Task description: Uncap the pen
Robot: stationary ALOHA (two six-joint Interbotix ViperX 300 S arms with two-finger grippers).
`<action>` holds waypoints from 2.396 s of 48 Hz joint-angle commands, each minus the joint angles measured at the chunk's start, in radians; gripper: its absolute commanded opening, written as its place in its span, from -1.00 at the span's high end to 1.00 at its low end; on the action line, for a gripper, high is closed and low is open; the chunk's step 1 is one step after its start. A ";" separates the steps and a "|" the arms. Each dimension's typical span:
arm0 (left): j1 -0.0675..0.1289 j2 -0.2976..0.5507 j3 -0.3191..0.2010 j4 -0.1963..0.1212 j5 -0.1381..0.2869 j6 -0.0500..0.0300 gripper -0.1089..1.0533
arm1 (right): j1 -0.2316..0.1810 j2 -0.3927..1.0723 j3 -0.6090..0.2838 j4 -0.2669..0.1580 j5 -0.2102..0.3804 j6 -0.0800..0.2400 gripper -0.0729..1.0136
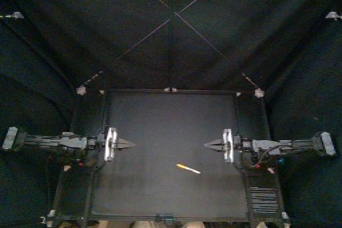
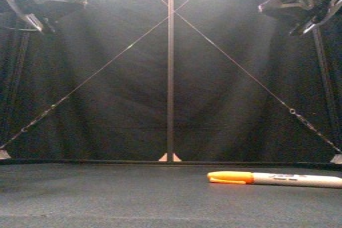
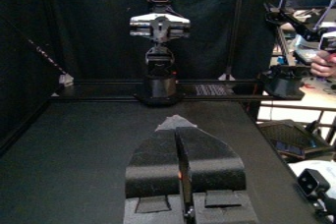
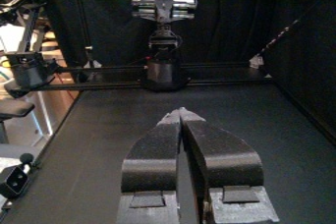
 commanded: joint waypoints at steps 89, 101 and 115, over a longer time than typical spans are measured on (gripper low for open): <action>-0.034 0.419 -0.083 -0.017 -0.031 -0.0015 0.43 | 0.210 0.966 -0.256 0.376 0.368 0.130 -0.59; -0.032 0.419 -0.083 -0.017 -0.032 0.0000 0.43 | 0.218 0.982 -0.262 0.371 0.385 0.130 -0.39; -0.032 0.419 -0.097 -0.017 -0.032 -0.0015 0.42 | 0.207 0.968 -0.284 0.330 0.385 0.129 -0.16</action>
